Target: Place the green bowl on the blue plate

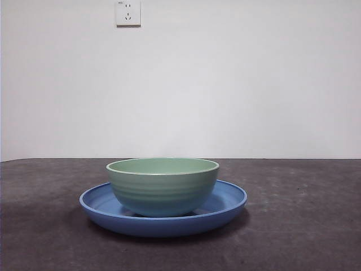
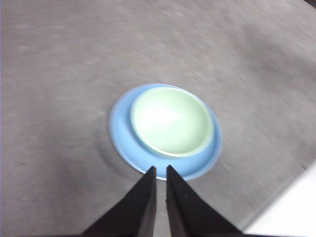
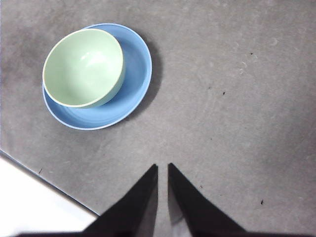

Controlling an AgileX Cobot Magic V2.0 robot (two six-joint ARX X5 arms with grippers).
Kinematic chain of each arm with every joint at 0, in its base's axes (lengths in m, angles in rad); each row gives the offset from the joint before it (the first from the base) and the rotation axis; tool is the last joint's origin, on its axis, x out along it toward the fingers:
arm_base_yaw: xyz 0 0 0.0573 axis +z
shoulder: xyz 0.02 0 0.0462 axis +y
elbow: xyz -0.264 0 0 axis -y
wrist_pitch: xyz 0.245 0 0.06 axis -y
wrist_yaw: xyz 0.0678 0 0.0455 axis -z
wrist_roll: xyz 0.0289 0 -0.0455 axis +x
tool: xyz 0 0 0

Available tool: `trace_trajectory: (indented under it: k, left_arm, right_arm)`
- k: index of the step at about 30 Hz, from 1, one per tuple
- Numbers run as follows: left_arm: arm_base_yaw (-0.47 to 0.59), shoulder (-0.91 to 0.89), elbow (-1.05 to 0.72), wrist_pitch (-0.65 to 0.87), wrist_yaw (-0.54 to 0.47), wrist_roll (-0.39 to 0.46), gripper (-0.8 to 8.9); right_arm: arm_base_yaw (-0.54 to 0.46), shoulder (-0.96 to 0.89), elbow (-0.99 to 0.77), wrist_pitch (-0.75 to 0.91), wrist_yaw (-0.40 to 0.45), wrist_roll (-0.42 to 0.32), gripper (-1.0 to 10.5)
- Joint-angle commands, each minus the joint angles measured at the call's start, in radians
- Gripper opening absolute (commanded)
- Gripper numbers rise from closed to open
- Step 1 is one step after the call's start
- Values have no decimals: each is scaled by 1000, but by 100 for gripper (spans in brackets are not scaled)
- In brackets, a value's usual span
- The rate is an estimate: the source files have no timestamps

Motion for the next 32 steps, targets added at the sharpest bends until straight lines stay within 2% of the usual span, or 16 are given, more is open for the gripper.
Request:
trace_trajectory:
  k: [1,4,7,10,14,17,21,27,32]
  left_arm:
    - [83,-3,10,7,2,-1,33]
    - [223,-13,5,21,-1,58,33]
    - [367,-53,-62,101,12,162,33]
    - [477,-132,-206,257,38,222,33]
    - [575,-255,-454,521,37,220,33]
    - [610,-332,-621,675,37,203,33]
    - [632,-416,-812,838,37,135,33]
    - [633,-485,-929,852,37,124,33]
    - [633,-542,-930,779,34,126,33]
  right_arm:
    - [6,6,16,6,0,-5,29]
    - [6,6,16,6,0,-5,29]
    - [6,6,16,6,0,-5,29]
    - [6,6,16,6,0,-5,29]
    - [6,6,16,6,0,-5,29]
    - [6,6,16,6,0,-5,29]
    - [6,6,16,6,0,-5,29]
    - [6,6,16,6,0,-5,29]
    - [6,6,16,6,0,-5,29]
